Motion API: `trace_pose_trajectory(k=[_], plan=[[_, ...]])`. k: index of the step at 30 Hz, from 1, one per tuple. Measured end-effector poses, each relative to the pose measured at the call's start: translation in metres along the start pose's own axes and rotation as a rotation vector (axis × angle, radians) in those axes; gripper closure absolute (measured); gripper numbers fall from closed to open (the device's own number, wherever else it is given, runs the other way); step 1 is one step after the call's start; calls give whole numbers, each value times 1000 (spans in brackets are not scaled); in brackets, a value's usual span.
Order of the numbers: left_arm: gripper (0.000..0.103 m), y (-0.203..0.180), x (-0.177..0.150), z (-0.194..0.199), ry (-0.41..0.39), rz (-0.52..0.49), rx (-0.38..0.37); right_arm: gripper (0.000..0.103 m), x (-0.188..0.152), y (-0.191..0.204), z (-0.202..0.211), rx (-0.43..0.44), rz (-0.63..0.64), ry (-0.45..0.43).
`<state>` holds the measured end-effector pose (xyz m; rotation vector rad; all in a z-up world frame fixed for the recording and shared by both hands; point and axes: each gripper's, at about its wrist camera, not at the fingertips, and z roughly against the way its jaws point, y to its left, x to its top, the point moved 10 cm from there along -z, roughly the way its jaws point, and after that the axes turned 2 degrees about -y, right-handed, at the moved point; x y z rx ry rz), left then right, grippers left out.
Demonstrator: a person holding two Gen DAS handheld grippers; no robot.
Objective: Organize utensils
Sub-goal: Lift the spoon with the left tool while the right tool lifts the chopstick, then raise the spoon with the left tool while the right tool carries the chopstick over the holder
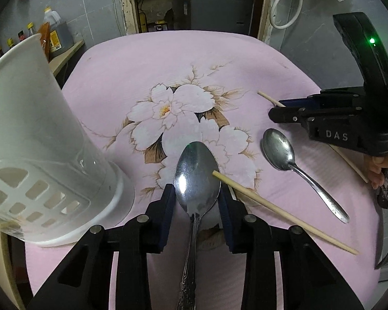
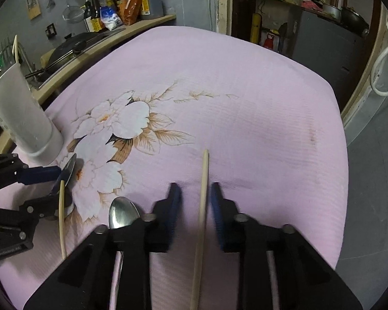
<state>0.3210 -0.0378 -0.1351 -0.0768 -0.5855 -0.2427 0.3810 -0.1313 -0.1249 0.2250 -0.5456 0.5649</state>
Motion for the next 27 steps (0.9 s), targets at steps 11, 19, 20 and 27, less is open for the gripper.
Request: trace_pose_trajectory(k=[11,19,20,27], plan=[[75,4,-18,33,-92,78,-68,100,-11,7,29,61,-62,-101],[103,10,-9,85,-292,57,31,100,-16,29,86,65,-53,-357],[103,11,-8,91,-314,55,38,100,-13,35,92,69,-50,-391],[103,18,-24,87,-264,91,2,100,0,65,107,87,-3,-471]])
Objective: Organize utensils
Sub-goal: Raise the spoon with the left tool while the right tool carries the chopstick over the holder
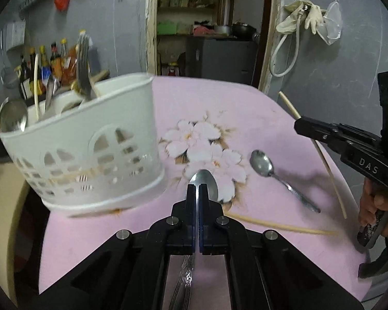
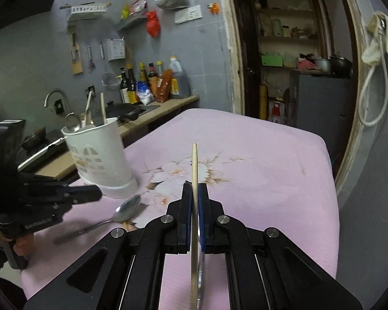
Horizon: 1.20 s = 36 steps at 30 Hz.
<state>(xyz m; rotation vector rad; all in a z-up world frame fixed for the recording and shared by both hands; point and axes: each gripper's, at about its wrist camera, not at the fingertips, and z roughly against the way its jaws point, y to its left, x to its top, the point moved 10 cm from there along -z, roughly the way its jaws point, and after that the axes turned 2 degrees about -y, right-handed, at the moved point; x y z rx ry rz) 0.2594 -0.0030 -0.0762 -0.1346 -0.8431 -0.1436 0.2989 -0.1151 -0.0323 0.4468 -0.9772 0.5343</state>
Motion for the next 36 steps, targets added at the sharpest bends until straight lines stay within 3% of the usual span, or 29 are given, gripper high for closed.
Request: trace_pose_trajectory(k=[5,8,10,12,14,19,24,28,29,32,36], plan=[[103,-2,-9,3,60,13,-84,100,-8,-3,-6,1,-14,30],[100,-9,-12,2,90,-33,-82,100,-13,-6,-7,2,-30,37],[91,-15,-16,-4,122,-72,-74,100,-14,-7,-8,1,-35,41],[71,-19,-19,-10,145,-98,-63,100,-15,-9,-7,1,-38,42],[68,-23,-19,-15,152,-120,-59,100,-16,-11,-8,-2,-40,43],[68,-21,-18,-31,189,-144,-53,100,-18,-16,-7,1,-56,40],[68,-15,-19,-49,262,-95,-82,100,-19,-19,-8,8,-67,41],[68,-11,-15,-49,264,-46,-116,100,-19,-18,-8,13,-73,42],[70,-10,-16,-49,263,-38,-121,100,-18,-18,-9,14,-73,44],[90,-7,-13,-44,249,-17,-136,100,-19,-18,-9,17,-76,45],[100,-7,-7,-30,191,-27,-116,100,-19,-17,-9,18,-76,46]])
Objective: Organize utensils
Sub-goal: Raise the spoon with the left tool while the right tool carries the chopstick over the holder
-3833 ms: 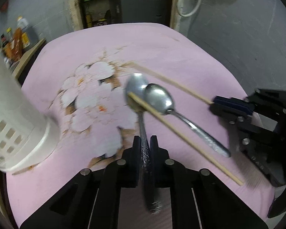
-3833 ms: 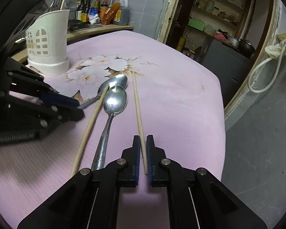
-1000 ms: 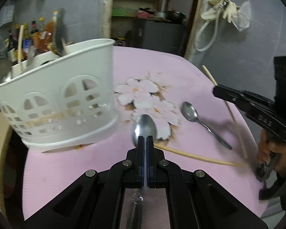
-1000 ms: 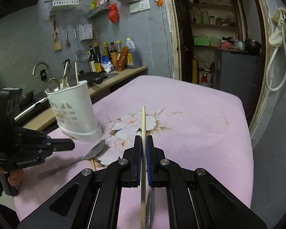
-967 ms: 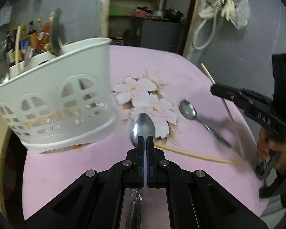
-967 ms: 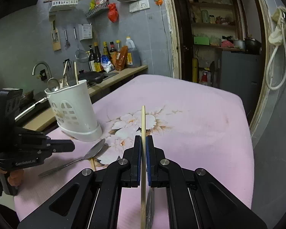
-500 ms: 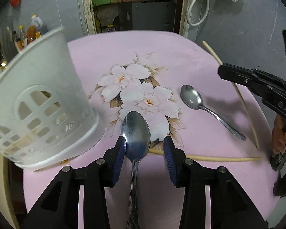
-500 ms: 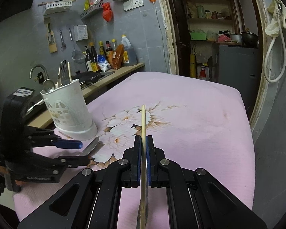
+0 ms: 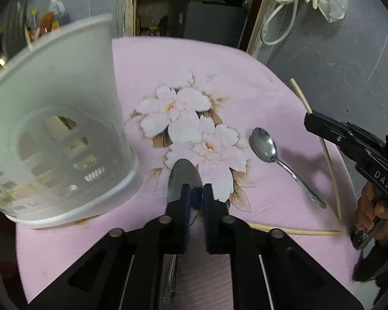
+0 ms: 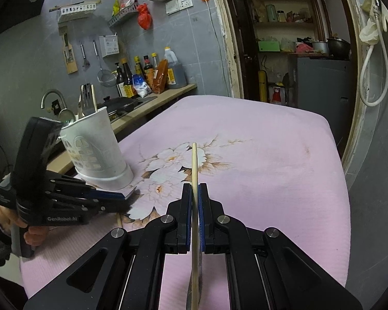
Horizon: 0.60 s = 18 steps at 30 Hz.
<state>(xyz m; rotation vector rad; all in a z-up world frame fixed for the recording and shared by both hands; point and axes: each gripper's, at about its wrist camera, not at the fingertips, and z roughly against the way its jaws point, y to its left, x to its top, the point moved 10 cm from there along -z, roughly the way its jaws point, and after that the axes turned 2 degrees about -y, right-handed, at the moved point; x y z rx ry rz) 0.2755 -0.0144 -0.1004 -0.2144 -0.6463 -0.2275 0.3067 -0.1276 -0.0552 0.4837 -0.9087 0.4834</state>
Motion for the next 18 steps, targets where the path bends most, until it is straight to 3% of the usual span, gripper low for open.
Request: trace_pose_trajectory(k=[8,18], plan=[[103,6,-8,26,-60,-9,29,100,0,6,1,-4,12,-2],[103,30,-18,28,-20,8,48,100,0,10,-3,5,12,3]])
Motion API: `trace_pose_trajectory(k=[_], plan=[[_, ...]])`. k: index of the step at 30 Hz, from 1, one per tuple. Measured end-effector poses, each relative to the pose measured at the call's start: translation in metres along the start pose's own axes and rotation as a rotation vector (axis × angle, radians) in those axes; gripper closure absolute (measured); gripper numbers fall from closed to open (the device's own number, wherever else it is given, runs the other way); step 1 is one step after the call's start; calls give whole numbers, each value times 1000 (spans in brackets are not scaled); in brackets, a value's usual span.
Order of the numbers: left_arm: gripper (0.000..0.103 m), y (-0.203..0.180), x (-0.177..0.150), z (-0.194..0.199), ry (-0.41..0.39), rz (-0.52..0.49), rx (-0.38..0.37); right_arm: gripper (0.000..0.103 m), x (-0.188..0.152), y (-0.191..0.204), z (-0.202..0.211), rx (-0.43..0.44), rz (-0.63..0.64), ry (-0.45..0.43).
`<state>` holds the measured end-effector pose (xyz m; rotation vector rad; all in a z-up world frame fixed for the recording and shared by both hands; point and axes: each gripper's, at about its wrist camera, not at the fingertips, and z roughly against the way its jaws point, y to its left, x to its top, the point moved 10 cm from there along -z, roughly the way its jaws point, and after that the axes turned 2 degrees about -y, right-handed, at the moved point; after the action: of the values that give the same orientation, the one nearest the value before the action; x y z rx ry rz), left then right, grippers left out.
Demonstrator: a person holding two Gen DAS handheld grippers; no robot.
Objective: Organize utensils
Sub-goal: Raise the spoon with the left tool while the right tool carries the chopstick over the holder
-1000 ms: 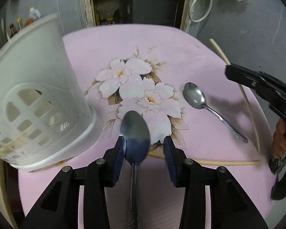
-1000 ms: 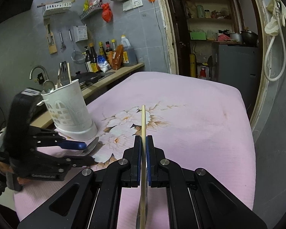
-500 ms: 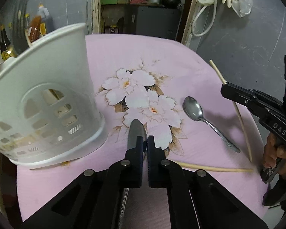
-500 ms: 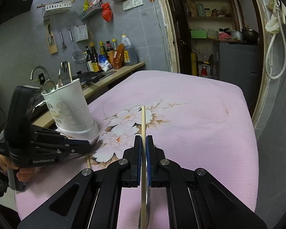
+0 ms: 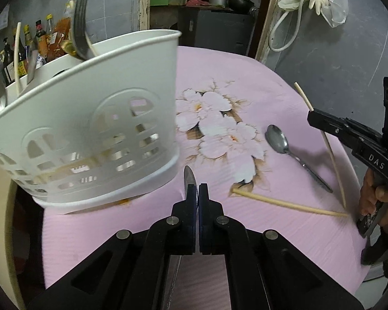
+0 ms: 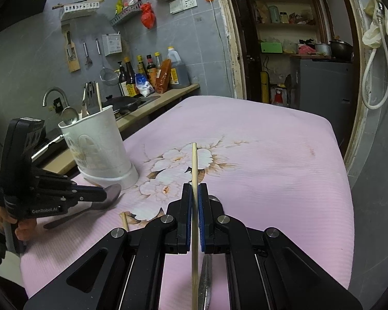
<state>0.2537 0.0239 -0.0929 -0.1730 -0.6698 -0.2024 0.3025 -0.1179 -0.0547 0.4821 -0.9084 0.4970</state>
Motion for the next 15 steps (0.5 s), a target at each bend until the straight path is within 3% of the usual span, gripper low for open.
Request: trace_pose_trajectory(k=[3,9,15], plan=[[103,8,-3,1,14,-2,22,100,0,1,-2,1,1,3],[101,3,-10,-8,92,-24,-39,100,1,5,-2,4,10,-8],[103,5,-6,2,35,-13,13,100,18,23,16,20,39,-94]])
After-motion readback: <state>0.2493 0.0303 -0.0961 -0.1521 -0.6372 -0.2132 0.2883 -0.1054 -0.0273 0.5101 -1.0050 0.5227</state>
